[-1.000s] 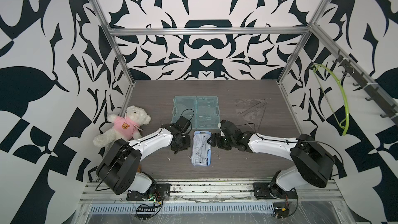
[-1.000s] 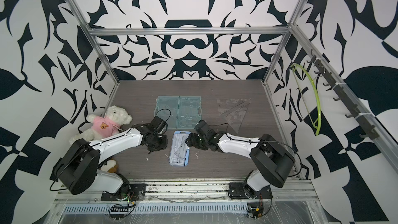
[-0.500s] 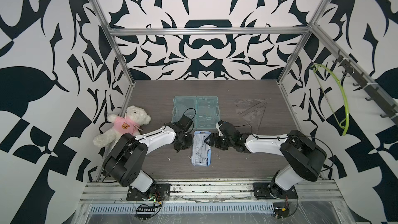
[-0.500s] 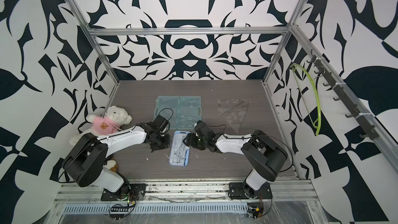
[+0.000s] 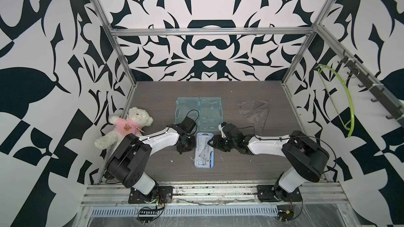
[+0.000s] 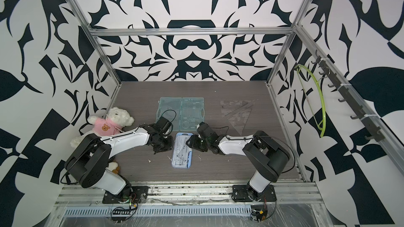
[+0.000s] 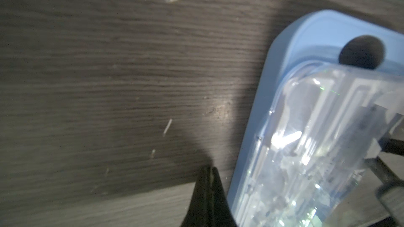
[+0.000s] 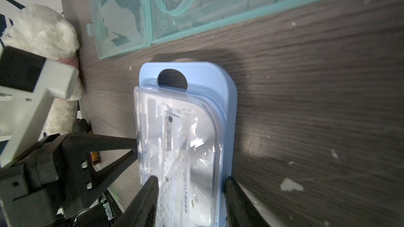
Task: Open the ruler set and take out the ruler
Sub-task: Open the ruler set box at the center of the board.
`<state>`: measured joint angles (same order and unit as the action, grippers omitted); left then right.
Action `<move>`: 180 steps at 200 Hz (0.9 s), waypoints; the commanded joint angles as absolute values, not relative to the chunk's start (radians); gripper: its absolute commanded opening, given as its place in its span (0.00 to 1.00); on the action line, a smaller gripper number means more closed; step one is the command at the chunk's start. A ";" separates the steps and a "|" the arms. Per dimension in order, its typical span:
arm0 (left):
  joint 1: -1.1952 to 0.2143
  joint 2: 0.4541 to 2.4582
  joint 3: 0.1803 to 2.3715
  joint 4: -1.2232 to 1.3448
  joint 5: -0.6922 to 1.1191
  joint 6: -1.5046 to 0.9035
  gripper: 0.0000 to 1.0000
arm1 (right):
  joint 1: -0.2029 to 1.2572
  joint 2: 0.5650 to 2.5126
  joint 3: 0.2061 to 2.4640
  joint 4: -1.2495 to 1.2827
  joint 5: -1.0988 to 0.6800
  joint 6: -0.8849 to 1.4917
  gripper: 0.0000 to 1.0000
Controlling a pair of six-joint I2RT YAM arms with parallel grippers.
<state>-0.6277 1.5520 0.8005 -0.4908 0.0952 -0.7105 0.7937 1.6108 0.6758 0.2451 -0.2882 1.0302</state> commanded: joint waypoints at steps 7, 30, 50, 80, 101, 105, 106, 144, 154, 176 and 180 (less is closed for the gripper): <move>-0.624 1.569 0.818 -0.488 0.107 -0.723 0.03 | 0.792 1.570 0.677 0.277 -0.297 1.032 0.49; -0.626 1.572 0.819 -0.487 0.109 -0.726 0.03 | 0.792 1.558 0.675 0.284 -0.301 1.031 0.48; -0.629 1.577 0.825 -0.487 0.108 -0.726 0.03 | 0.792 1.546 0.672 0.287 -0.302 1.030 0.48; -0.635 1.586 0.828 -0.484 0.108 -0.727 0.03 | 0.792 1.526 0.672 0.288 -0.308 1.028 0.48; -0.635 1.589 0.831 -0.483 0.108 -0.727 0.03 | 0.792 1.516 0.672 0.282 -0.306 1.023 0.48; -0.636 1.589 0.831 -0.484 0.108 -0.727 0.03 | 0.792 1.516 0.670 0.282 -0.306 1.024 0.48; -0.635 1.589 0.832 -0.484 0.109 -0.727 0.02 | 0.792 1.516 0.670 0.282 -0.305 1.025 0.48; -0.635 1.588 0.831 -0.483 0.108 -0.727 0.02 | 0.796 1.505 0.688 0.293 -0.330 1.023 0.47; -0.636 1.590 0.830 -0.480 0.109 -0.727 0.02 | 0.801 1.502 0.697 0.290 -0.331 1.019 0.47; -0.635 1.591 0.829 -0.477 0.109 -0.727 0.02 | 0.823 1.506 0.716 0.287 -0.334 1.012 0.48; -0.636 1.590 0.827 -0.476 0.110 -0.727 0.02 | 0.827 1.509 0.719 0.287 -0.336 1.011 0.48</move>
<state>-0.6334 1.5738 0.8200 -0.4782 0.1020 -0.7254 0.8013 1.5410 0.6765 0.2600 -0.3145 1.0260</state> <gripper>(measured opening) 0.048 0.475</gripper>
